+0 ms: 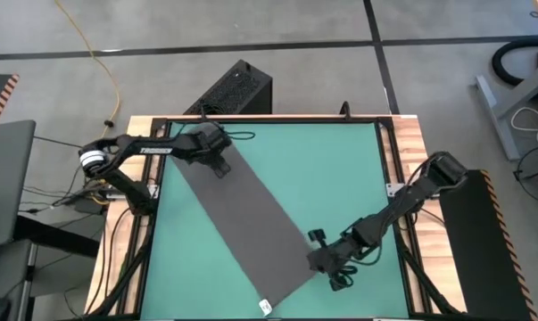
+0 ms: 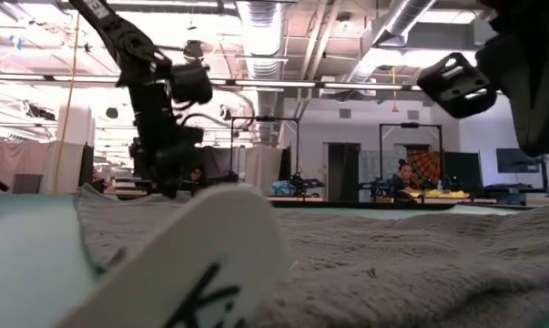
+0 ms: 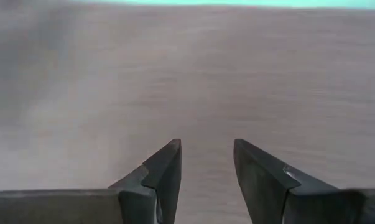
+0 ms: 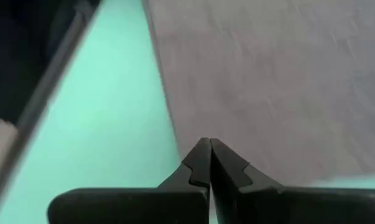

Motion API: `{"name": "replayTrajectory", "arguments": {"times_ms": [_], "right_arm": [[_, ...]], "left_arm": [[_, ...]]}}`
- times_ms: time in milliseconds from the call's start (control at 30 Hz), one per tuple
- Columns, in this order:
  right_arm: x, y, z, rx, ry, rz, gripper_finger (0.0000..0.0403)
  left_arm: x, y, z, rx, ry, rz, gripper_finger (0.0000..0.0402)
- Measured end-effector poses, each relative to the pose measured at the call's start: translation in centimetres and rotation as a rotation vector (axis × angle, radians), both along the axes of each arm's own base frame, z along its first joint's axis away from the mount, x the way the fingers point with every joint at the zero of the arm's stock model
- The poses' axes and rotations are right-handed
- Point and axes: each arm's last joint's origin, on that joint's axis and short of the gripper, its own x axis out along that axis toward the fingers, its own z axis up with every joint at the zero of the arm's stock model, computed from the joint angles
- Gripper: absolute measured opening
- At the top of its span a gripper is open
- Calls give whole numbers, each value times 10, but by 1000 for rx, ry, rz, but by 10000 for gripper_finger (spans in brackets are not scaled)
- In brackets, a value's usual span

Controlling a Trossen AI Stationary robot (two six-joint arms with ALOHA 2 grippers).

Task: Roll towel
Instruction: Roll the gray towel

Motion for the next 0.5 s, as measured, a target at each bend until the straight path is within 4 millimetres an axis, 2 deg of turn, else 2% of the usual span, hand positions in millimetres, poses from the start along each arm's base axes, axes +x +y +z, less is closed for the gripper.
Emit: {"name": "replayTrajectory", "arguments": {"times_ms": [133, 300, 400, 500], "right_arm": [[-14, -1, 13, -71, -22, 59, 24], [-23, 2, 18, -153, -51, 90, 24], [-21, 6, 12, -231, -90, 118, 24], [-9, 12, -4, -280, -141, 150, 24]], "left_arm": [[23, -42, 7, -129, -145, -180, 137], [48, -121, 11, -114, -232, -361, 137], [52, -171, 9, -75, -281, -413, 137], [49, -212, 0, -46, -300, -429, 137]]}}
